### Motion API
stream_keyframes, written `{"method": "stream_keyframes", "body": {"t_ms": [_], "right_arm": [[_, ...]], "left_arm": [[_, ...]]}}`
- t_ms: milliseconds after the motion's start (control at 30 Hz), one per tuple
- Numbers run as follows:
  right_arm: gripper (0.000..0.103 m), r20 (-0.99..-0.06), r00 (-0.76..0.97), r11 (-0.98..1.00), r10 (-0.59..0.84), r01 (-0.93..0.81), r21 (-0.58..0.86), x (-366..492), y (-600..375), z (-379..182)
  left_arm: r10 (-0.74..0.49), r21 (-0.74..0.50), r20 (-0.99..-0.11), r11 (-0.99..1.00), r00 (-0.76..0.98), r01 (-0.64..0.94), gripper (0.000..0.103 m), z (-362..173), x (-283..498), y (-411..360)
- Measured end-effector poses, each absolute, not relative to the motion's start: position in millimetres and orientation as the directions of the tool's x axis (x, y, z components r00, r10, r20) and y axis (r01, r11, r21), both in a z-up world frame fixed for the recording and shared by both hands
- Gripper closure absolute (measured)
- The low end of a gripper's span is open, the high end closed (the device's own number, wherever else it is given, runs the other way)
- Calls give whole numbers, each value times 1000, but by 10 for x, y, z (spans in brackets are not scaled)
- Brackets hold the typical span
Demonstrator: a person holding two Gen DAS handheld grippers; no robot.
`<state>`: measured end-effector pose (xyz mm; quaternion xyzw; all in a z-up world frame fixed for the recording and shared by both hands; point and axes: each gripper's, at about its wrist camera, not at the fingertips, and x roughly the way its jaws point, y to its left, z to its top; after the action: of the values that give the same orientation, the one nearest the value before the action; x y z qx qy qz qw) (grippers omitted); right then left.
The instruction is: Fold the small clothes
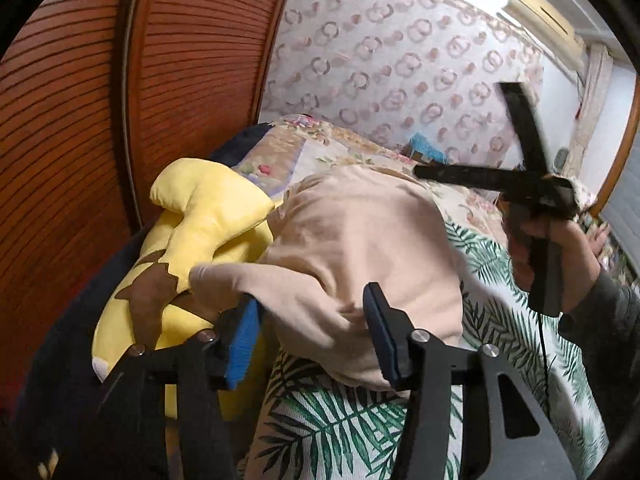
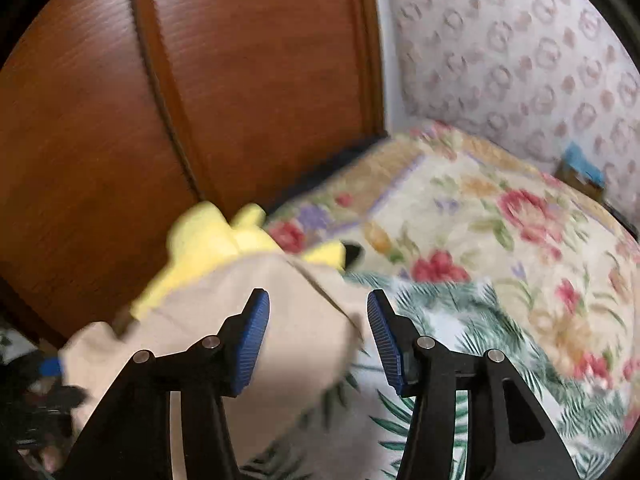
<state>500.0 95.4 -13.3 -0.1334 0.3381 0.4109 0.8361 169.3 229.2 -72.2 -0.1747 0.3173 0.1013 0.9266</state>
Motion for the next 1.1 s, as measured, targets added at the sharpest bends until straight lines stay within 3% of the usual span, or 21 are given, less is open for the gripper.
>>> {"method": "stream_keyframes", "body": {"t_ms": [100, 200, 500, 800, 933, 1100], "right_arm": [[50, -715, 444, 690, 540, -720, 75, 5249, 1029, -304], [50, -691, 479, 722, 541, -686, 90, 5268, 991, -262], [50, -601, 532, 708, 596, -702, 80, 4406, 471, 11], [50, -510, 580, 708, 635, -702, 82, 3365, -339, 188], [39, -478, 633, 744, 609, -665, 66, 2993, -684, 195], [39, -434, 718, 803, 544, -596, 20, 2553, -1079, 251]], "left_arm": [[106, -218, -618, 929, 779, -299, 41, -655, 1666, 2246], [148, -161, -599, 940, 787, -300, 36, -570, 1601, 2195], [203, -49, -526, 962, 826, -268, 33, -246, 1370, 1863], [153, -10, -499, 983, 853, -182, 32, 72, 1224, 1330], [97, -11, -487, 993, 868, -116, 29, 180, 1134, 1016], [60, 4, -454, 998, 889, -65, 26, 300, 1023, 664]]}}
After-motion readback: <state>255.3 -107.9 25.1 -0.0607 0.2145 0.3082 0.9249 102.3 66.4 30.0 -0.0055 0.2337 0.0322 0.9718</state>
